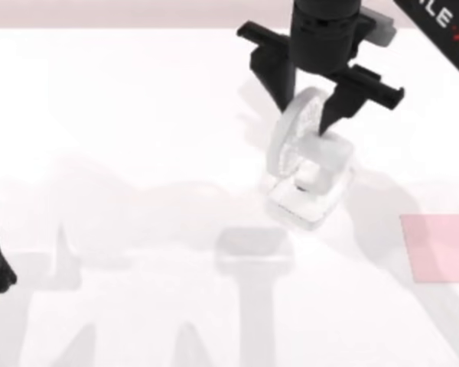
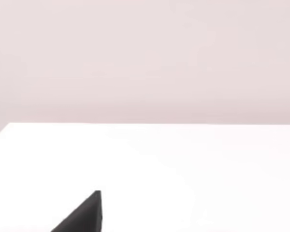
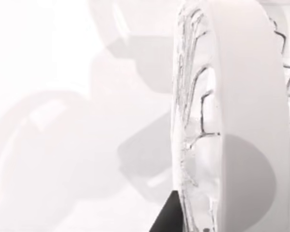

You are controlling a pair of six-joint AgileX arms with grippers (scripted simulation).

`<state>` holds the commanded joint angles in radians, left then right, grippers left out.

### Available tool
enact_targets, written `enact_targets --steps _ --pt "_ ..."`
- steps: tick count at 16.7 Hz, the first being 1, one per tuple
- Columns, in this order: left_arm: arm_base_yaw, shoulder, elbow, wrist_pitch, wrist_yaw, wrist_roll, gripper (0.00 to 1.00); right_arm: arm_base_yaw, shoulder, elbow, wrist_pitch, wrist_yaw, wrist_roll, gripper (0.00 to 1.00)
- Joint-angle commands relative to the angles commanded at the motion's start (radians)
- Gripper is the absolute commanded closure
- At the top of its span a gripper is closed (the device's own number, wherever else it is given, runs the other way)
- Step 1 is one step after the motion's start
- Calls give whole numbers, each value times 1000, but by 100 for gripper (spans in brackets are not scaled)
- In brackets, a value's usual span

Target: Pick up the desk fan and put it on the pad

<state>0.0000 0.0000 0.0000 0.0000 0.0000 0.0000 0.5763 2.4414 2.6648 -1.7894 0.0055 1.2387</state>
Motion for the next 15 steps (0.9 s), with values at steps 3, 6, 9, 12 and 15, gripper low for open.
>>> enact_targets --steps 3,6,9,12,15 --pt "0 0 0 0 0 0 0 -6 -4 -2 3 0 2 100" --pt "0 0 0 0 0 0 0 -9 -12 -17 -3 -7 -28 100" --pt "0 0 0 0 0 0 0 -26 -40 -76 -20 -30 -151 100" --pt "0 0 0 0 0 0 0 -57 -91 -169 -34 -59 -369 100" --pt "0 0 0 0 0 0 0 -100 -171 -288 -26 -86 -682 100"
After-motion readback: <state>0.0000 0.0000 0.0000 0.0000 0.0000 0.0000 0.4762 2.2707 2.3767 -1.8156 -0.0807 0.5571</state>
